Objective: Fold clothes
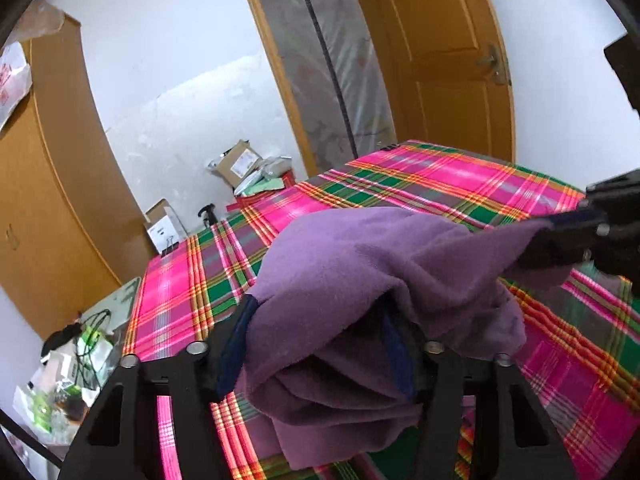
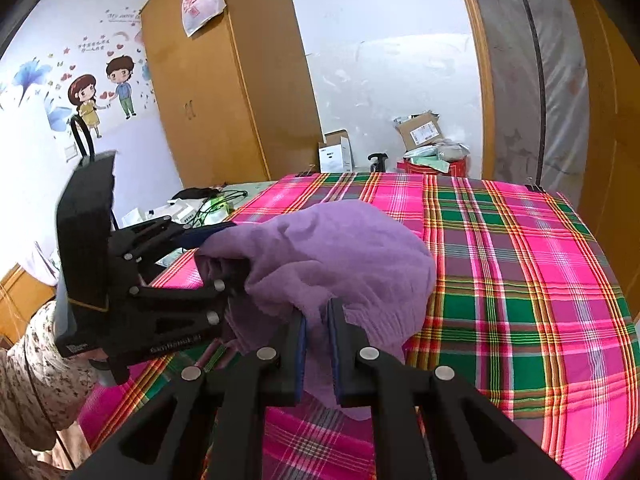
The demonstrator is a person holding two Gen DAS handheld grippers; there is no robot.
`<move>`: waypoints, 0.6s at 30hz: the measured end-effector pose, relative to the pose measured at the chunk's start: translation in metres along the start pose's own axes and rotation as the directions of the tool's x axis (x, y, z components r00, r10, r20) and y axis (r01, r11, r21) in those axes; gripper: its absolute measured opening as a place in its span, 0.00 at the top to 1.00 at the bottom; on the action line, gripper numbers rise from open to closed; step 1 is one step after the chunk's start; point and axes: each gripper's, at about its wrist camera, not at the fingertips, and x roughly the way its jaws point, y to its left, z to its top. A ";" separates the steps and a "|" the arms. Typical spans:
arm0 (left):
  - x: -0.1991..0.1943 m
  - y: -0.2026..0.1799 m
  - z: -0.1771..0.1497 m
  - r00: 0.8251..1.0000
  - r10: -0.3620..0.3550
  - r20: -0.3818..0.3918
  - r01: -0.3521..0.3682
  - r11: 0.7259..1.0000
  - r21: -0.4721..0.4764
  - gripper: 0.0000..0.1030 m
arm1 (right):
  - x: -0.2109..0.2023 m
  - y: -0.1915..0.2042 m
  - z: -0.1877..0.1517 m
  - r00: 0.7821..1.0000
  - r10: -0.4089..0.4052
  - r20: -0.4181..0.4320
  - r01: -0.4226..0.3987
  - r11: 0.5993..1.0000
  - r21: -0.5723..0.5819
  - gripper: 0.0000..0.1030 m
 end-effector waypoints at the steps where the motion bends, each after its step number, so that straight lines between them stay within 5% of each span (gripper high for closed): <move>1: -0.001 0.002 0.000 1.000 -0.005 0.003 0.005 1.000 -0.009 0.63 | 0.001 0.001 0.000 1.000 0.000 -0.001 0.000 1.000 0.001 0.90; 2: -0.001 0.005 0.001 1.000 -0.007 0.003 0.007 1.000 -0.023 0.74 | 0.002 0.001 0.001 1.000 0.001 -0.001 -0.001 1.000 0.008 0.90; 5: 0.000 0.017 0.001 1.000 -0.027 -0.003 0.027 0.995 -0.095 0.85 | 0.002 0.000 0.003 1.000 0.002 0.002 -0.002 1.000 0.021 0.90; 18: -0.009 0.025 -0.012 0.999 -0.036 0.006 0.037 0.993 -0.112 0.83 | 0.006 -0.002 -0.003 1.000 0.000 -0.023 0.000 1.000 0.015 0.90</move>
